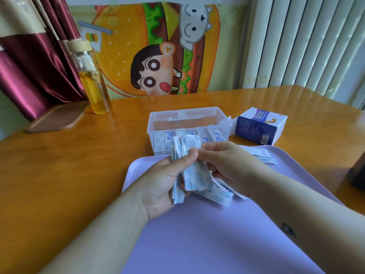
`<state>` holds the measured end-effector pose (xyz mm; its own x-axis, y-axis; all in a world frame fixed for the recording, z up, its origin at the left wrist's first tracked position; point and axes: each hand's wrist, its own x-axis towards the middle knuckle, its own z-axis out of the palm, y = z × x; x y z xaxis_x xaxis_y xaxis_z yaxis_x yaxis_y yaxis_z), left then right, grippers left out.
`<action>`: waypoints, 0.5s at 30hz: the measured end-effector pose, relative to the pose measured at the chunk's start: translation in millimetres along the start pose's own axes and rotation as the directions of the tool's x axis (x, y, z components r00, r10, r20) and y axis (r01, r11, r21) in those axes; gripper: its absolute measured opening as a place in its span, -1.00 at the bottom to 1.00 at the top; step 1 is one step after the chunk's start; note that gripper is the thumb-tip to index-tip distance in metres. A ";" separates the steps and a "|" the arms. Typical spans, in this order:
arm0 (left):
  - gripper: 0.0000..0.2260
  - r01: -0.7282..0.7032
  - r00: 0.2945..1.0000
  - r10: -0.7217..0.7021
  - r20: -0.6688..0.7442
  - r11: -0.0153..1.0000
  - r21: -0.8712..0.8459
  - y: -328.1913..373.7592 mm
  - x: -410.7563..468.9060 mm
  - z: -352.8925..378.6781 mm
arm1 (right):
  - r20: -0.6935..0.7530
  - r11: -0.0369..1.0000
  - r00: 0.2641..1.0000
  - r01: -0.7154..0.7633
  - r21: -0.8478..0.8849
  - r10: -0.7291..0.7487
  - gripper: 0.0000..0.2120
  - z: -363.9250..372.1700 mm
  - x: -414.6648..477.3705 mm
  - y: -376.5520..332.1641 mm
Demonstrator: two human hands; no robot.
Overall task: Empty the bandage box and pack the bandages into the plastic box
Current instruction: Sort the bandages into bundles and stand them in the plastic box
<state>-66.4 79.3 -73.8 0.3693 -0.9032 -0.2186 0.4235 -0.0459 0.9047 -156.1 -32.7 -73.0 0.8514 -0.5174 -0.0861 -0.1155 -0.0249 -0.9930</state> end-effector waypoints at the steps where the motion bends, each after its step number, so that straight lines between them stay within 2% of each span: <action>1: -0.74 -0.002 1.000 0.002 0.011 1.000 0.009 -0.5 0.1 -0.6 | -0.020 0.998 1.000 0.018 -0.057 -0.020 -0.80 2.4 0.7 -0.6; 3: -0.77 -0.003 1.000 0.002 0.022 1.000 0.009 -0.4 0.0 -0.8 | -0.016 0.996 0.999 0.039 -0.075 -0.041 -0.77 4.4 1.9 -2.7; 6: -0.90 0.003 1.000 -0.003 -0.029 1.000 0.000 1.0 0.8 -0.8 | 0.093 0.999 0.996 -0.018 0.051 0.013 -0.79 -3.8 -1.0 -14.1; 8: -0.90 0.017 0.997 -0.018 -0.076 1.000 -0.013 1.6 2.8 -2.3 | 0.133 0.995 0.990 -0.052 0.081 0.041 -0.82 -15.8 -3.7 -22.4; 9: -0.87 0.021 0.996 -0.022 -0.089 1.000 -0.017 1.7 4.4 -3.5 | 0.100 0.998 0.994 -0.047 0.037 0.043 -0.84 -22.8 -4.5 -25.9; 10: -0.84 0.017 0.996 -0.019 -0.093 1.000 -0.016 1.7 5.9 -4.6 | 0.033 0.995 0.999 -0.021 -0.101 0.024 -0.85 -31.8 -4.1 -26.5; 11: -0.82 0.008 0.995 -0.010 -0.095 1.000 -0.016 1.4 7.6 -6.5 | -0.040 0.940 0.999 0.004 -0.341 -0.018 -0.86 -40.4 -4.5 -26.5; 12: -0.81 -0.001 0.995 -0.001 -0.098 1.000 -0.023 1.1 9.7 -9.0 | -0.079 0.800 0.995 0.007 -0.600 -0.068 -0.87 -49.4 -4.9 -25.6; 13: -0.81 -0.003 0.995 -0.001 -0.102 0.999 -0.040 1.0 11.5 -11.4 | -0.080 0.621 0.993 -0.012 -0.784 -0.083 -0.87 -57.3 -5.5 -23.4; 14: -0.82 0.002 0.994 -0.009 -0.107 0.998 -0.066 1.3 13.0 -13.7 | -0.069 0.467 0.997 -0.041 -0.883 -0.043 -0.85 -63.0 -6.7 -20.6; 15: -0.82 0.013 0.994 -0.024 -0.111 0.995 -0.102 1.5 14.3 -15.3 | -0.064 0.368 0.998 -0.069 -0.927 0.026 -0.81 -66.9 -8.4 -16.8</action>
<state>-47.8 72.8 -81.2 0.4485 -0.8488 -0.2798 0.5101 -0.0139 0.8600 -195.5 -85.2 -50.2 0.8137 -0.5714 -0.1068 -0.5756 -0.7665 -0.2847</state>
